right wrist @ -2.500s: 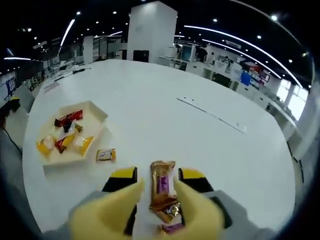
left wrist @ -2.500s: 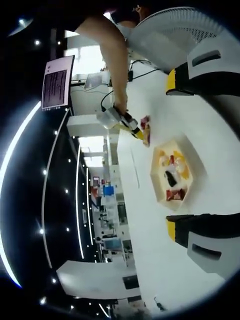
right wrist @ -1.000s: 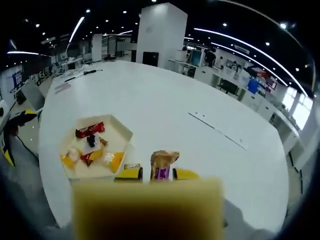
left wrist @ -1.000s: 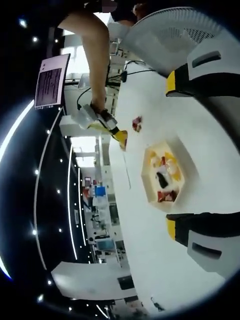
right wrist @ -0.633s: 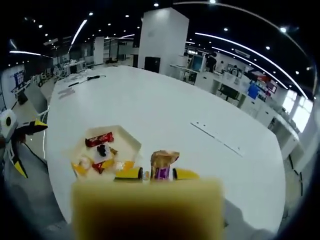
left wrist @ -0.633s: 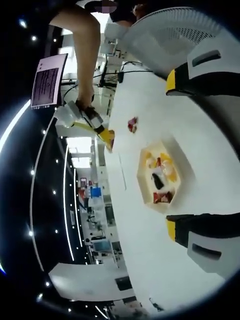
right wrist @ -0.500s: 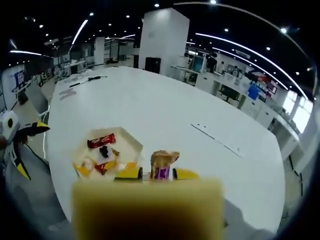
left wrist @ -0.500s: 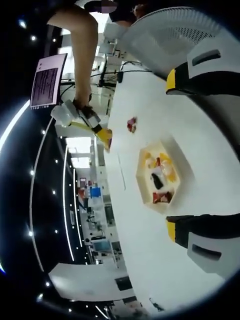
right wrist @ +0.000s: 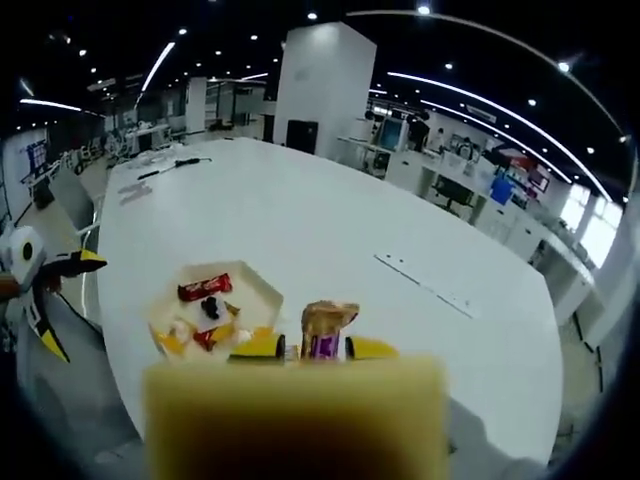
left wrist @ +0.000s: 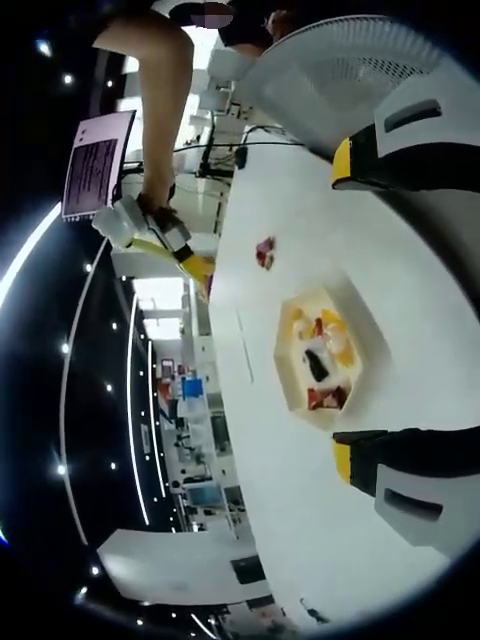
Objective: Place the target food into the container with the food tongs after gripping and lifting it, then release it inside without dropping or visibly crushing the food.
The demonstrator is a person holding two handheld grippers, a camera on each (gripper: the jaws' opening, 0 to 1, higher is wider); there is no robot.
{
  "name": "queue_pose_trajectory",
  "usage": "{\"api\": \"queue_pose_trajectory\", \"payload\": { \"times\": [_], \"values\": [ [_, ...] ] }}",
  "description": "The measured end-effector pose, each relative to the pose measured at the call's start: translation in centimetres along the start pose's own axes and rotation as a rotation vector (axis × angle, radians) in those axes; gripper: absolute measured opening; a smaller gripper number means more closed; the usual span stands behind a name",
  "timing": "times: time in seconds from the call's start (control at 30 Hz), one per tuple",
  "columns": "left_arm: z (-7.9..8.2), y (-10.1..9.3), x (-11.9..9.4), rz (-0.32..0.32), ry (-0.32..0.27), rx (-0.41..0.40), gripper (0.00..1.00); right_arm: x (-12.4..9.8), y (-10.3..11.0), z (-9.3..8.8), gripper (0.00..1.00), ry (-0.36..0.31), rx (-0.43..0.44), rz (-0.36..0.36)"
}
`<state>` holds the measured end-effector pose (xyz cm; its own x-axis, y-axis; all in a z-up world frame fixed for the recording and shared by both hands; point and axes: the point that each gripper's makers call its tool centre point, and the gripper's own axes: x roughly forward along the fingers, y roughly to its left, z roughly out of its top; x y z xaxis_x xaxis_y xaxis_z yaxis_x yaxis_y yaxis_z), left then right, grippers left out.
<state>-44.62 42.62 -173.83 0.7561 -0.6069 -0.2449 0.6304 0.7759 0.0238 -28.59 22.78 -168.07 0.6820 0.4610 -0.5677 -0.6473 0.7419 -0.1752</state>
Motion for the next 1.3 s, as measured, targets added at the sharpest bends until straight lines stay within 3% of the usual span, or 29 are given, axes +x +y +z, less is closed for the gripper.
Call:
{"api": "queue_pose_trajectory", "payload": {
  "times": [0.2, 0.9, 1.17, 1.3],
  "values": [
    [0.0, 0.1, 0.0, 0.004, 0.000, -0.003, 0.96, 0.6, 1.4, 0.3, 0.22, 0.007, -0.007, 0.022],
    [-0.2, 0.1, 0.0, 0.010, 0.009, -0.008, 0.95, 5.5, 9.3, 5.3, 0.22, -0.040, -0.051, 0.176],
    [-0.1, 0.2, 0.0, 0.016, 0.009, -0.009, 0.95, 6.8, 9.9, 6.1, 0.25, -0.045, -0.063, 0.224],
    [-0.1, -0.1, 0.0, -0.001, 0.005, -0.010, 0.96, 6.6, 9.7, 6.3, 0.27, -0.066, -0.051, 0.215]
  ]
}}
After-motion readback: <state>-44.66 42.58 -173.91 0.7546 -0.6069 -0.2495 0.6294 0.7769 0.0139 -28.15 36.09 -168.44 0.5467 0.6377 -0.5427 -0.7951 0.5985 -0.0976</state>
